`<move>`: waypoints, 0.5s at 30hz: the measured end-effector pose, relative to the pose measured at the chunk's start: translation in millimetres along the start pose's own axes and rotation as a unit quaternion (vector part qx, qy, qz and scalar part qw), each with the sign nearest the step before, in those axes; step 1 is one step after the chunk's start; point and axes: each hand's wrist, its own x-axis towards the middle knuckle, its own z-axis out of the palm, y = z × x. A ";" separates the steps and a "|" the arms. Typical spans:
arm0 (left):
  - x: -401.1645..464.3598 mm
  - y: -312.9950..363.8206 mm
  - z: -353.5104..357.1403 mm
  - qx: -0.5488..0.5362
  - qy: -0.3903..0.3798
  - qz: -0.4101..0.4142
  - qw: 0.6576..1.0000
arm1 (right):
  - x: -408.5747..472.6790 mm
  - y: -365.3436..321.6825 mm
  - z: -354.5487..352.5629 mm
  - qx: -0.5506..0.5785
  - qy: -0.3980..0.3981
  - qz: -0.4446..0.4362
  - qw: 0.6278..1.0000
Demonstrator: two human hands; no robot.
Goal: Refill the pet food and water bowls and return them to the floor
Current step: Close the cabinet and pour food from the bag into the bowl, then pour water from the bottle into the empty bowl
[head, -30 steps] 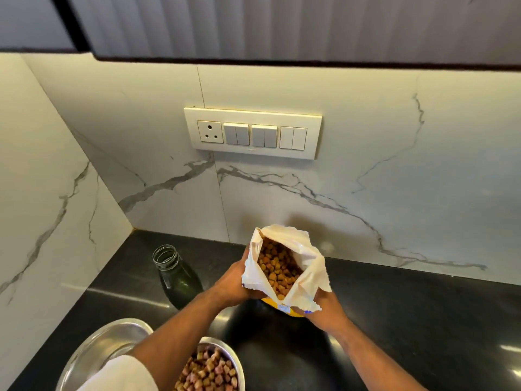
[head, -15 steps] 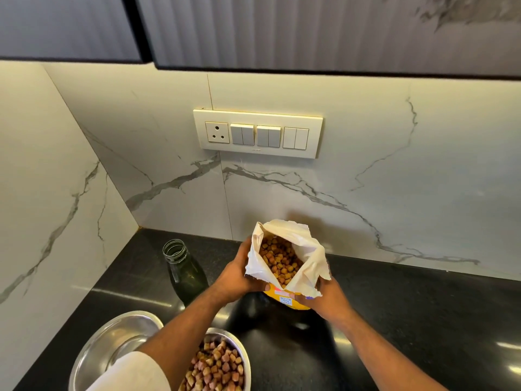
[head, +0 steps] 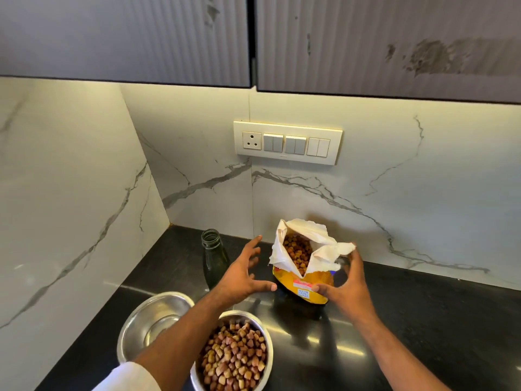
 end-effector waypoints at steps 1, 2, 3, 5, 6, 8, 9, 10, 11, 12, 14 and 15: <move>-7.8 0.0 -2.6 -0.004 0.005 0.004 1.000 | -2.6 -6.3 2.4 -0.003 0.016 -0.016 1.000; -15.7 -0.6 -5.6 -0.008 0.011 0.007 1.000 | -5.0 -12.5 6.0 -0.008 0.032 -0.030 0.999; -23.8 -1.8 -9.0 -0.013 0.017 0.011 1.000 | -7.3 -20.1 10.6 -0.015 0.049 -0.048 0.998; -38.1 -6.0 -16.6 -0.022 0.032 0.020 0.999 | -11.6 -34.7 21.0 -0.038 0.072 -0.093 0.992; -45.2 -9.0 -21.5 -0.023 0.042 0.023 0.999 | -13.7 -41.9 27.2 -0.051 0.077 -0.114 0.989; -59.0 -15.3 -32.8 -0.025 0.060 0.024 0.998 | -17.1 -52.0 43.4 -0.071 0.069 -0.138 0.985; -64.3 -19.0 -38.4 -0.026 0.067 0.020 0.997 | -18.7 -55.4 52.3 -0.074 0.053 -0.141 0.986; -70.6 -23.0 -45.4 -0.029 0.075 0.014 0.997 | -21.1 -58.9 63.0 -0.075 0.031 -0.145 0.986; -76.0 -27.3 -52.6 -0.032 0.083 0.008 0.996 | -23.0 -62.3 74.6 -0.076 0.009 -0.150 0.986; -81.6 -31.6 -60.1 -0.035 0.091 0.002 0.995 | -24.6 -64.6 86.9 -0.079 -0.014 -0.154 0.985; -91.3 -39.2 -73.9 -0.038 0.105 -0.006 0.994 | -26.6 -68.0 111.5 -0.072 -0.059 -0.144 0.985; -96.0 -43.2 -80.9 -0.037 0.113 -0.009 0.993 | -26.7 -69.0 125.0 -0.062 -0.081 -0.132 0.986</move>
